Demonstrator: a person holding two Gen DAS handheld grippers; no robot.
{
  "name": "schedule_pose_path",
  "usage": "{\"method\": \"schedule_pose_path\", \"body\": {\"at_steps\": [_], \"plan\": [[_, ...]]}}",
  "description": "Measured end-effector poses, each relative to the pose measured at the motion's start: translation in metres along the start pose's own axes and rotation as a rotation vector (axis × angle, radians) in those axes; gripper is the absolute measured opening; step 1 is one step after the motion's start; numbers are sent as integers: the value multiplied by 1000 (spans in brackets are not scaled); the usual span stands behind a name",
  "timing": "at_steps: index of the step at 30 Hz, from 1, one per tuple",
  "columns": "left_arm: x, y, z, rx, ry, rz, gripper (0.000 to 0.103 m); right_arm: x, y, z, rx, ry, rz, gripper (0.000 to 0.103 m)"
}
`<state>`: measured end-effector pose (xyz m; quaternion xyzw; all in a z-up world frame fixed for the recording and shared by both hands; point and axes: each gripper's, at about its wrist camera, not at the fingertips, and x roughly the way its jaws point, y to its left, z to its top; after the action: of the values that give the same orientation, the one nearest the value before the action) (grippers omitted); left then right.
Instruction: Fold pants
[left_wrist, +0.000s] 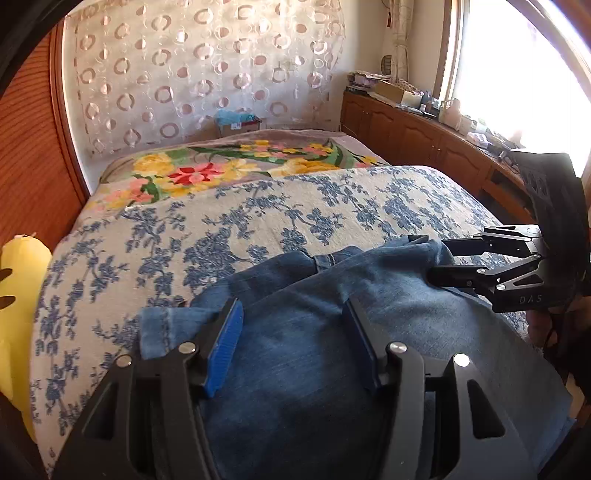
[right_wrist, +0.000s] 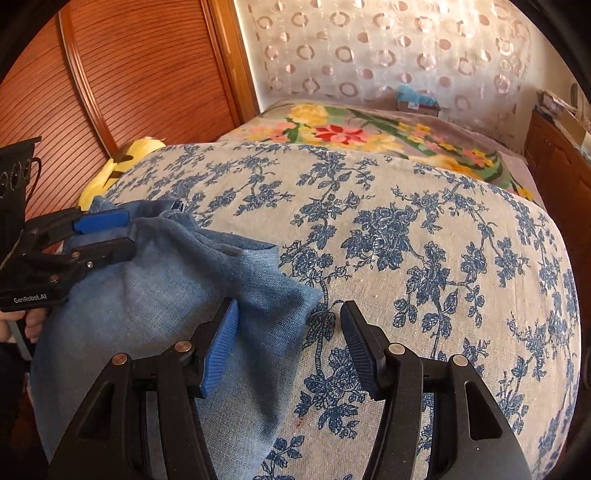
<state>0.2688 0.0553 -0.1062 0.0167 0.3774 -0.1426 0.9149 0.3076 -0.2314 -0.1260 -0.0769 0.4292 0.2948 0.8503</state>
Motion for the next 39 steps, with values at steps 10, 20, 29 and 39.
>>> {"method": "schedule_pose_path", "body": {"at_steps": [10, 20, 29, 39], "plan": [[-53, 40, -14, -87, -57, 61, 56, -4, -1, -5, 38, 12, 75, 57], [-68, 57, -32, -123, -69, 94, 56, -25, 1, 2, 45, -35, 126, 3], [-84, 49, -36, -111, -95, 73, 56, -46, -13, 2, 75, -44, 31, 9], [-97, 2, -32, -51, -110, 21, 56, -84, -1, -30, 77, -70, 38, 40]]}}
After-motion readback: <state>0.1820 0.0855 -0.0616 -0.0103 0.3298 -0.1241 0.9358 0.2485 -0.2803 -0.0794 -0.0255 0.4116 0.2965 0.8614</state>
